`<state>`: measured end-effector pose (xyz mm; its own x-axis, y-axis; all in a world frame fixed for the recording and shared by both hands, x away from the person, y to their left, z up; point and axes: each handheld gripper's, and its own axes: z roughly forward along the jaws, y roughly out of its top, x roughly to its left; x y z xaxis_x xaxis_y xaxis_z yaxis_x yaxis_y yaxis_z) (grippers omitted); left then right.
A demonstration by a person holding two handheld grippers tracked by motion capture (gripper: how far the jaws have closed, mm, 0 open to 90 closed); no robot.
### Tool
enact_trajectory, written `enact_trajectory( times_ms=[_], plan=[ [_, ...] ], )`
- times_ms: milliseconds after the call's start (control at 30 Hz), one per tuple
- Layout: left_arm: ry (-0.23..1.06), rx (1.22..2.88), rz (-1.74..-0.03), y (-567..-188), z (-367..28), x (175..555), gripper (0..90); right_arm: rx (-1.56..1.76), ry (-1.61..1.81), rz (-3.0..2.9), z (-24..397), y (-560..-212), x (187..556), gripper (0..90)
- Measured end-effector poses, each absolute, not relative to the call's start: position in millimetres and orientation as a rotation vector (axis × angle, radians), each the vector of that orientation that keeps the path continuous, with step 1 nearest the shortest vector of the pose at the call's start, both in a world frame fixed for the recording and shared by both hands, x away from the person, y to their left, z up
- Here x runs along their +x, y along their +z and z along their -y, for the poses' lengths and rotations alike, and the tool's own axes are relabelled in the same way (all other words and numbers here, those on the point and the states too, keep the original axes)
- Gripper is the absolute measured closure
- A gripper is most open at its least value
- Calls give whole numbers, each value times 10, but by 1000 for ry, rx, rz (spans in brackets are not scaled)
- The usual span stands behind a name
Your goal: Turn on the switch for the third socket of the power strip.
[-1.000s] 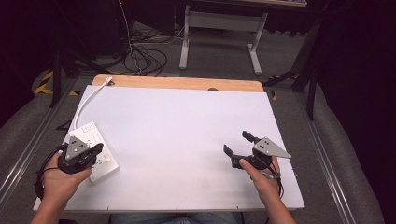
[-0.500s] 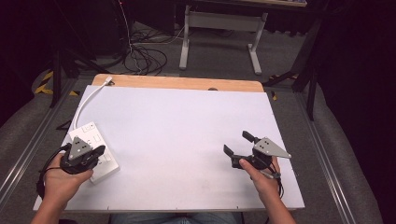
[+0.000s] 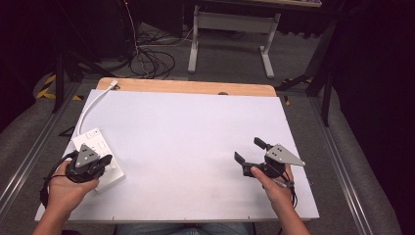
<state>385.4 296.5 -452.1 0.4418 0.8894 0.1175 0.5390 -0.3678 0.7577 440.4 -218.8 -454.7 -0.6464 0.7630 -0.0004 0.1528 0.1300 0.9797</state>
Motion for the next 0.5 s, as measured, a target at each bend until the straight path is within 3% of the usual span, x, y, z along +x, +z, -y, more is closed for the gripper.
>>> enact_trajectory(
  times_ms=[500],
  plan=[
    [677,2097,-1194,-4563,-2945,3888,897,879,1549,-1899,2188,-4547,4404,92]
  ],
)
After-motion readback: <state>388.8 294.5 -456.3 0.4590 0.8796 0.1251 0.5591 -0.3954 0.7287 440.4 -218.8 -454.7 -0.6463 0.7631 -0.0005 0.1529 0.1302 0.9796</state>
